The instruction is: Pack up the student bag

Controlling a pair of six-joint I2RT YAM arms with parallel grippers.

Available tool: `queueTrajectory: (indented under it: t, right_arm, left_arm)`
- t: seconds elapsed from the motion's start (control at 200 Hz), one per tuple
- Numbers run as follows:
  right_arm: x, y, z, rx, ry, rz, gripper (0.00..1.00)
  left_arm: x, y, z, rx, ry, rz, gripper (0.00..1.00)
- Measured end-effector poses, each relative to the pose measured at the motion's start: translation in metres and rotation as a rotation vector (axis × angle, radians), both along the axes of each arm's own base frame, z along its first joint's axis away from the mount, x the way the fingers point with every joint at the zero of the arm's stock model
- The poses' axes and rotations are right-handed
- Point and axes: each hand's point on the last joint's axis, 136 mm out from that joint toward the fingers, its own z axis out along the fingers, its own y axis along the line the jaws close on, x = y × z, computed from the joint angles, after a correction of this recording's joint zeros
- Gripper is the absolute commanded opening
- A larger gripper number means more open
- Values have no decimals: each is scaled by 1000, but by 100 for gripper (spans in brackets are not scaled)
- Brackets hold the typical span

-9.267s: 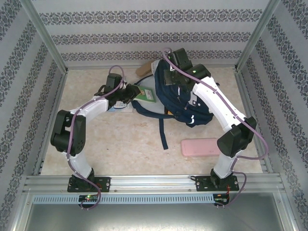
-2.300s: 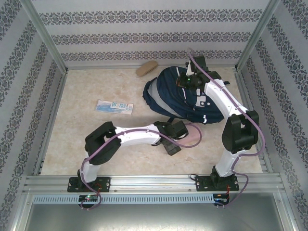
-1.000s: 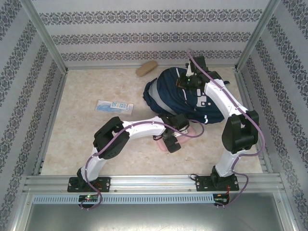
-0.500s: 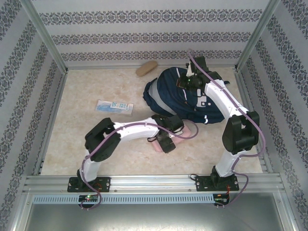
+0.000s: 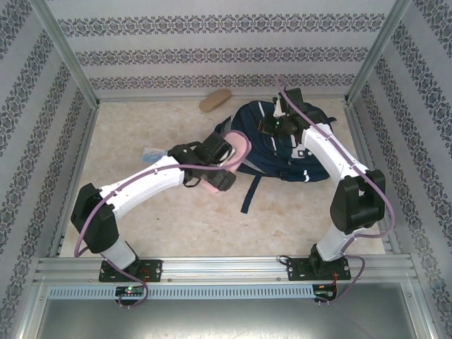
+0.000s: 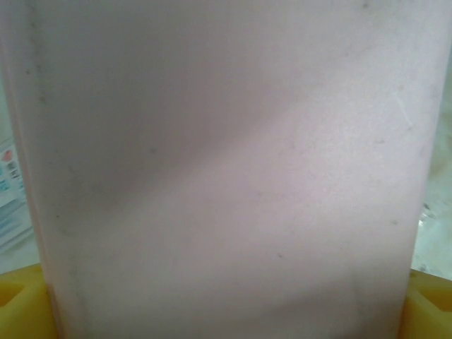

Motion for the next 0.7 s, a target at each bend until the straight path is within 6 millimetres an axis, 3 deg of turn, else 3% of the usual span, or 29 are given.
queueTrajectory:
  t: [0.16, 0.315, 0.559, 0.704]
  right_arm:
    - [-11, 0, 4, -8, -6, 2, 0]
    - [-19, -5, 23, -10, -40, -8, 0]
    - [-21, -17, 45, 9, -69, -42, 0]
    - [-18, -20, 60, 33, -80, -63, 0]
  left_arm:
    - [38, 14, 22, -42, -16, 128, 77]
    - [69, 19, 29, -74, -21, 229, 78]
    - [84, 20, 1, -77, 61, 333, 77]
    - [98, -2, -16, -125, 136, 352, 77]
